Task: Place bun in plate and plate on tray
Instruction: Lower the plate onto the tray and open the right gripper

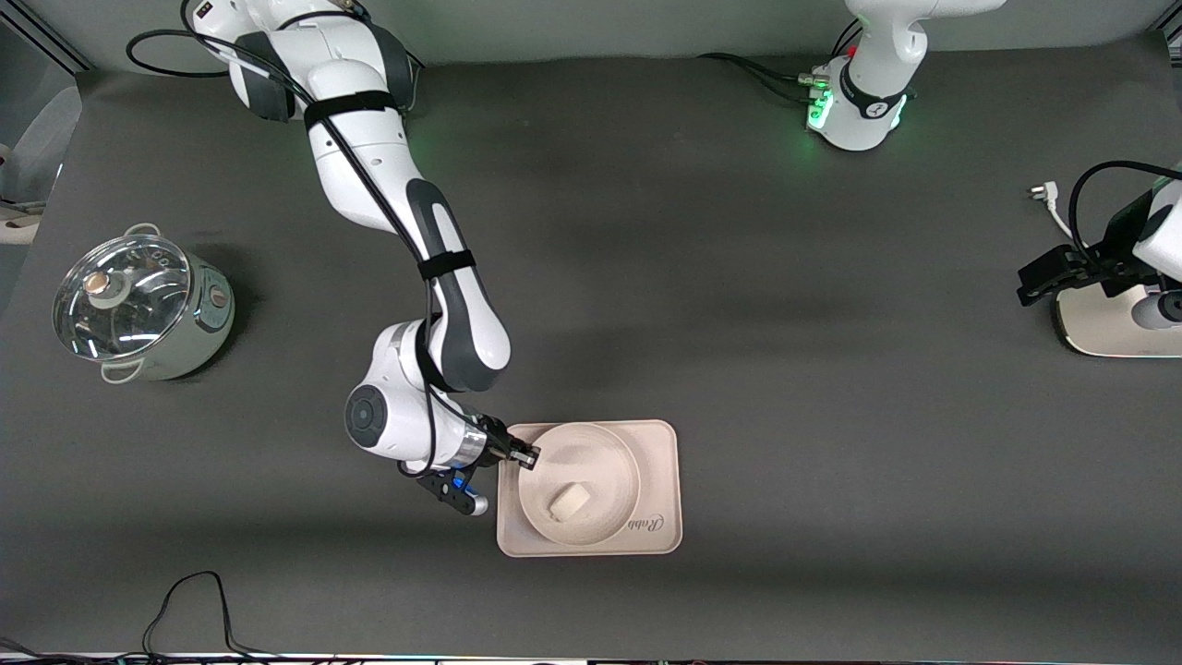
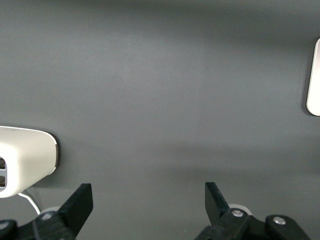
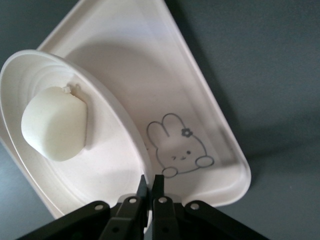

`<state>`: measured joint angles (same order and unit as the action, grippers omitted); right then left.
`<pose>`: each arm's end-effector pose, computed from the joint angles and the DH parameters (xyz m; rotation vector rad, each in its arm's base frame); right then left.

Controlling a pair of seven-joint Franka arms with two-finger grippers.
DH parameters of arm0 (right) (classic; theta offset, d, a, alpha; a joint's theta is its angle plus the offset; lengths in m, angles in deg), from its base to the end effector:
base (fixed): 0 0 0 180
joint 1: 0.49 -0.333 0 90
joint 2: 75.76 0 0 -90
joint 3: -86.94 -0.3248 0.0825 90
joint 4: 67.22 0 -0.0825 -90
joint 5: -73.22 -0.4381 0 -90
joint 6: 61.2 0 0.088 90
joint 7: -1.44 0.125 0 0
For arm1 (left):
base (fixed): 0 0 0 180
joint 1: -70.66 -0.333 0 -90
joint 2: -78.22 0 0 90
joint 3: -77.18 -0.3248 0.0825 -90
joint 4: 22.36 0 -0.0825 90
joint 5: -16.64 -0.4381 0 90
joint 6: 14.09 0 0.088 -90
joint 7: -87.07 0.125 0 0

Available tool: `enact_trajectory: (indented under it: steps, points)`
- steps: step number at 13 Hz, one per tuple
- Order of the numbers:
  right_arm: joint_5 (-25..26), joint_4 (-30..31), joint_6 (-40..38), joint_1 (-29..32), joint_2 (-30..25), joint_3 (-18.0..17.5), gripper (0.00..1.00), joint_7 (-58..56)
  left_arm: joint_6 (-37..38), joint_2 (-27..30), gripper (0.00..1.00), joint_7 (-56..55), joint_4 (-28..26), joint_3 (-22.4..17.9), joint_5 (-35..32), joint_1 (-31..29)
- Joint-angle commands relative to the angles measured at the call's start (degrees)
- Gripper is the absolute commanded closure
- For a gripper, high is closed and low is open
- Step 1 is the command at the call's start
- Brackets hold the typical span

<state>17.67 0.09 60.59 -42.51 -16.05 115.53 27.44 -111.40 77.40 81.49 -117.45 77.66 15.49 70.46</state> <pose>0.7483 0.3476 0.1585 -2.6625 0.6846 0.1459 0.6224 -0.0007 0.5707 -3.1196 -0.1408 -0.0397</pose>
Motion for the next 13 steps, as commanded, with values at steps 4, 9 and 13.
enact_trajectory:
  steps: [4,9,13]
  points:
    - [-1.6,-2.6,2.5,1.2,2.3,-2.2,0.65,1.3,-1.0,1.7,0.00,-0.1,-1.8,-0.1,-0.3,0.2]
    - [-0.8,-2.7,2.0,1.3,0.3,-1.9,0.00,0.8,-1.0,1.6,0.00,0.1,-1.8,-0.2,-0.3,0.0]
    - [11.6,-2.2,-2.8,2.1,-6.5,-1.5,0.00,0.5,-1.4,1.5,0.00,0.2,-2.0,-0.2,0.2,-0.1]
